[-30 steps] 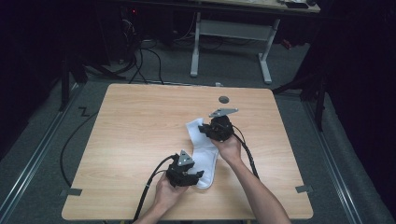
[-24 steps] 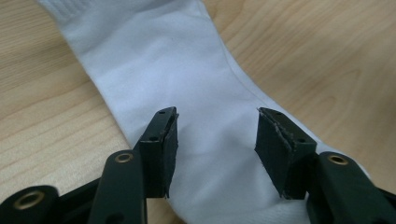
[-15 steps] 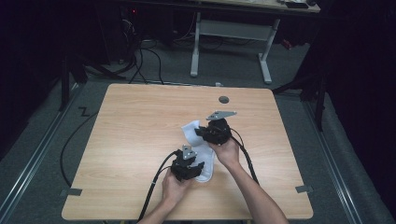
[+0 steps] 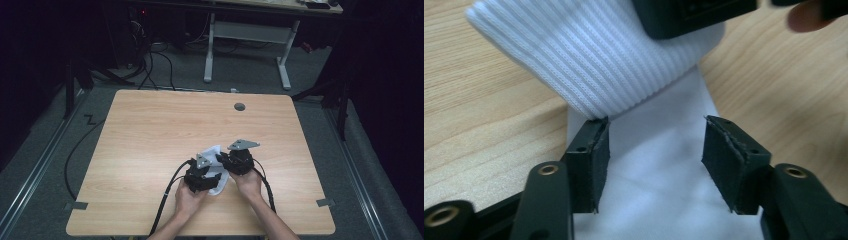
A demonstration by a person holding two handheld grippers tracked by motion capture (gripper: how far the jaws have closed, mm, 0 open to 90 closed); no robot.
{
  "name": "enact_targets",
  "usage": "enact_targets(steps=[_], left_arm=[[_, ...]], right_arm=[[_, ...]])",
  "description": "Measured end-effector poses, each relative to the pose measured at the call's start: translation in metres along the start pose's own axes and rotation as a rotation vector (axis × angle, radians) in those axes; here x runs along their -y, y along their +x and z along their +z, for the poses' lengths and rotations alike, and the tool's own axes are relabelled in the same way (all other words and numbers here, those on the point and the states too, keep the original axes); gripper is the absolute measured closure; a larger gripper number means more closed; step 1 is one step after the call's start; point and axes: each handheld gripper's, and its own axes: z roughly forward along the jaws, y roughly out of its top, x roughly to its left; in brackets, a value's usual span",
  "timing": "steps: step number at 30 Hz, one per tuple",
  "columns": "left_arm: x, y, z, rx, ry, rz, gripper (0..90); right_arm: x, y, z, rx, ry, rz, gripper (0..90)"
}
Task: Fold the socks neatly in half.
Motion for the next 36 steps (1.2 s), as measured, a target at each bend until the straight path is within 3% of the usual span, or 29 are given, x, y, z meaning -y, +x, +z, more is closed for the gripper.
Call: enact_targets(steps=[6, 12, 14, 17, 23, 31, 36], left_arm=[[0.003, 0.002, -0.024, 0.035, -0.021, 0.037, 42.3], [0.013, 0.007, -0.043, 0.059, 0.005, 0.073, 42.5], [0.02, 0.01, -0.049, 0.078, 0.033, 0.103, 42.9], [0.027, 0.014, -0.053, 0.094, 0.035, 0.104, 42.8], [0.033, 0.009, -0.048, 0.096, 0.07, 0.145, 42.1], [0.027, 0.0, -0.033, 0.056, 0.078, 0.115, 44.7], [0.023, -0.006, -0.026, 0.023, 0.075, 0.101, 45.0]], right_arm=[[0.008, -0.003, 0.002, 0.01, 0.002, 0.006, 80.9], [0.009, -0.006, 0.004, 0.012, 0.004, 0.005, 80.9], [0.008, -0.007, 0.004, 0.011, 0.008, 0.014, 80.9], [0.007, -0.008, 0.005, 0.006, 0.007, 0.023, 80.9], [0.002, -0.005, 0.006, 0.009, 0.02, -0.009, 80.9], [0.0, 0.003, -0.001, -0.001, 0.006, -0.034, 80.9], [0.003, 0.019, -0.008, -0.017, 0.006, -0.076, 80.2]])
